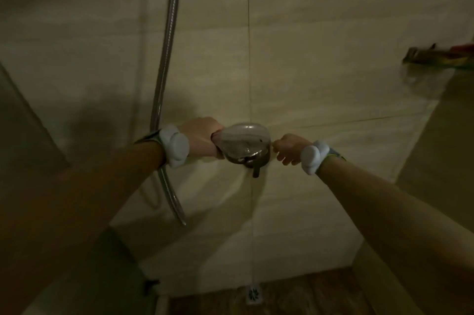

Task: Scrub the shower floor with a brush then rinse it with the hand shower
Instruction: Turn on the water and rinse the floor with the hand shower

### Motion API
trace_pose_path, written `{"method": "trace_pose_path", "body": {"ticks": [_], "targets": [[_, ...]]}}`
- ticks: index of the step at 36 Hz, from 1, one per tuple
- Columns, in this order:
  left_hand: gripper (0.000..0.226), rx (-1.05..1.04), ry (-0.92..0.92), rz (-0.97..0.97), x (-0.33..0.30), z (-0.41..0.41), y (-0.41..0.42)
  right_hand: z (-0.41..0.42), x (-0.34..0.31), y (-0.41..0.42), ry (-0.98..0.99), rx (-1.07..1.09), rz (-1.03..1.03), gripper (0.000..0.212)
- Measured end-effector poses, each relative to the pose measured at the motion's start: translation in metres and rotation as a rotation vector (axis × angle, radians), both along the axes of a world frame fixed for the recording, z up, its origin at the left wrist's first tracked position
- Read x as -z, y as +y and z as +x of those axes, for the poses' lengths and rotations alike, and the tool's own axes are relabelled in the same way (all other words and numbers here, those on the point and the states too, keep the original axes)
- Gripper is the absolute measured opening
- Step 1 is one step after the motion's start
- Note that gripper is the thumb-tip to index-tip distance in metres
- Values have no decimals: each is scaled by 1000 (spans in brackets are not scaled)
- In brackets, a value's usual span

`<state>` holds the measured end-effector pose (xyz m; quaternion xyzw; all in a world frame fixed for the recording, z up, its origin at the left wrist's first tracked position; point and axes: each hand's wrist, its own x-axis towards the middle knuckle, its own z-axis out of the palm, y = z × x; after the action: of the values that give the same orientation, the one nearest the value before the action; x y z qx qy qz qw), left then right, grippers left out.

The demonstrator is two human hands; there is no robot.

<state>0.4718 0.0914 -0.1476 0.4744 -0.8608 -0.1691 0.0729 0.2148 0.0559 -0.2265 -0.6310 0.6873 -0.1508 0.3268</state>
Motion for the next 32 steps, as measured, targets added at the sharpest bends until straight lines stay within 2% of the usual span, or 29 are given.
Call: {"method": "trace_pose_path", "body": {"ticks": [4, 6, 8, 10, 12, 14, 15, 17, 18, 21, 23, 26, 29, 32], "targets": [[20, 17, -1, 34, 40, 4, -21, 12, 40, -30, -82, 48, 76, 11], [22, 20, 12, 71, 58, 9, -33, 17, 70, -49, -164, 78, 151, 13], [13, 16, 16, 81, 66, 16, -33, 20, 90, -55, -252, 139, 205, 21], [29, 15, 7, 81, 75, 24, -39, 28, 103, -62, -328, 142, 254, 16], [31, -14, -50, 108, 84, 34, -42, 39, 110, -63, -318, 143, 282, 5], [17, -47, -92, 108, 89, 39, -41, 42, 108, -56, -311, 128, 309, 4], [28, -54, -99, 104, 92, 43, -42, 42, 107, -54, -314, 124, 299, 5], [52, -68, -105, 92, 100, 54, -43, 44, 101, -45, -310, 101, 302, 19], [54, -75, -109, 83, 103, 59, -41, 45, 98, -42, -315, 96, 300, 24], [23, -130, -93, 72, 109, 64, -34, 48, 85, -30, -293, 135, 290, 28], [25, -120, -70, 78, 109, 69, -23, 50, 83, -20, -264, 135, 291, 15], [29, -102, -46, 43, 104, 73, -9, 51, 75, 0, -243, 162, 287, 54], [32, -61, -43, 49, 86, 77, 11, 58, 60, 27, -192, 211, 177, 58], [25, 0, -74, 52, 76, 77, 26, 68, 34, 74, -236, 178, 63, 59]]}}
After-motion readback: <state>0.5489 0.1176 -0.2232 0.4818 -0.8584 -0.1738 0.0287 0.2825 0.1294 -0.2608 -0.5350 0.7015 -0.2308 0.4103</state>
